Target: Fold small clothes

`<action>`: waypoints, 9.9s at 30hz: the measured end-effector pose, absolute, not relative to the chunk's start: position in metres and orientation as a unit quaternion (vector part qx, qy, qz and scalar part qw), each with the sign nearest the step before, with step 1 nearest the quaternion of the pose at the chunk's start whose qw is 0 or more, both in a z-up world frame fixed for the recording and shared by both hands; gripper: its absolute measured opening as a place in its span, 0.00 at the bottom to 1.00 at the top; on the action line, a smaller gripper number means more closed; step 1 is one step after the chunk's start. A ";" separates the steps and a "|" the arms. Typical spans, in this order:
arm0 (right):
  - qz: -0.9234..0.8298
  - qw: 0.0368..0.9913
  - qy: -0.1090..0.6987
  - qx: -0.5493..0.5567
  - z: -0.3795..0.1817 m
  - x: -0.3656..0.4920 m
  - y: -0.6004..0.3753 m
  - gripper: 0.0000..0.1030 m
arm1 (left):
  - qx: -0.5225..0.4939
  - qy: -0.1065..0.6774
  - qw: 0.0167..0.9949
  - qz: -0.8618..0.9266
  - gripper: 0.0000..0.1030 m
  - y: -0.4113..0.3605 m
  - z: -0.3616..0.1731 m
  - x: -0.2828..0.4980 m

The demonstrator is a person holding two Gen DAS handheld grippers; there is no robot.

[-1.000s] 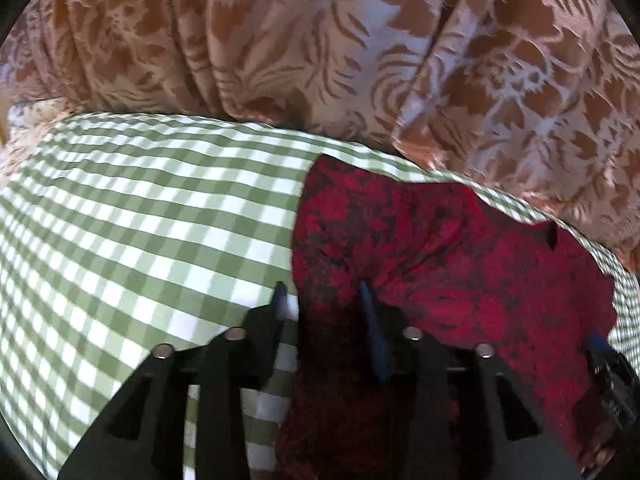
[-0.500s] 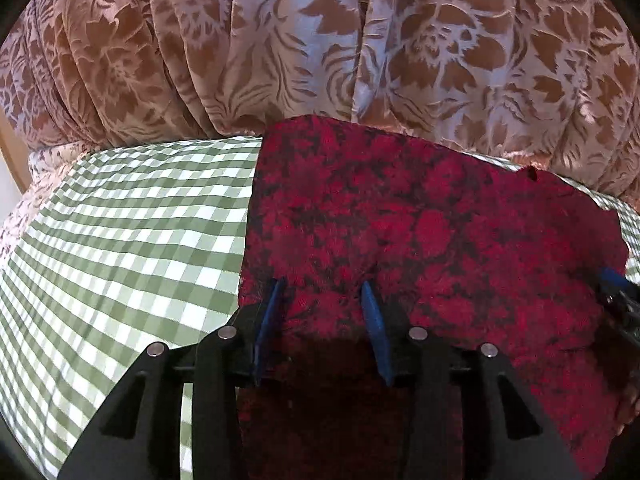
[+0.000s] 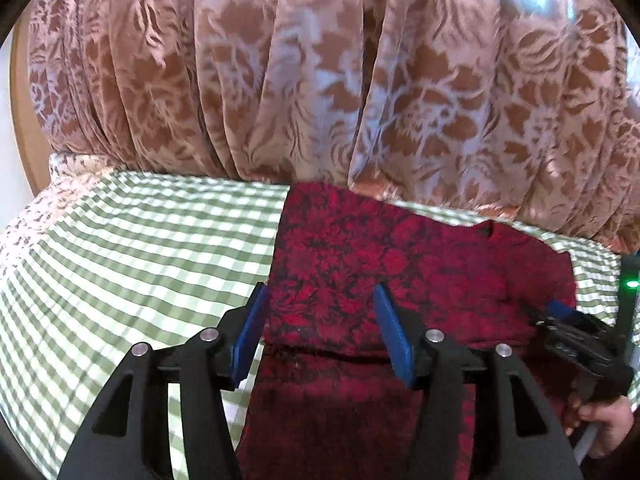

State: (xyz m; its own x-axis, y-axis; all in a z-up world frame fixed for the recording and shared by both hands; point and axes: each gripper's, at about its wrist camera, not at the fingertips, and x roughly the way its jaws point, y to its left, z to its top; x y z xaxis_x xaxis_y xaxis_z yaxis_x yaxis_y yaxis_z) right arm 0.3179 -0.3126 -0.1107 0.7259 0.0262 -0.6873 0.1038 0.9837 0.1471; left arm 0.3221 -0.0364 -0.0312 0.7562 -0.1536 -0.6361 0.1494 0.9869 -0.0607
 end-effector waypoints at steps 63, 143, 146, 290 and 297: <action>0.142 0.827 0.506 0.200 -0.130 0.010 -0.318 0.21 | -0.064 0.466 0.861 -0.193 0.17 0.086 -0.077 0.102; 0.048 0.851 0.457 0.255 -0.113 0.045 -0.391 0.41 | -0.006 0.429 0.892 -0.143 0.62 0.044 -0.031 0.138; 0.040 0.866 0.434 0.247 -0.101 0.042 -0.390 0.65 | 0.005 0.412 0.902 -0.128 0.69 0.042 -0.020 0.138; 0.047 0.849 0.436 0.294 -0.097 0.079 -0.403 0.28 | -0.194 0.492 0.812 -0.245 0.22 0.065 -0.092 0.194; 0.065 0.837 0.465 0.282 -0.109 0.028 -0.399 0.28 | -0.170 0.501 0.815 -0.235 0.32 0.077 -0.089 0.144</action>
State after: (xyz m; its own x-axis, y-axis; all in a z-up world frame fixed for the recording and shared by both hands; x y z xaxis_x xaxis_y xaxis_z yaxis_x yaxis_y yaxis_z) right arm 0.0280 -0.3990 -0.1093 0.5585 0.3711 -0.7419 0.1529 0.8330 0.5318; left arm 0.1439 0.0767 -0.0894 0.3874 -0.5536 -0.7372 0.2123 0.8317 -0.5130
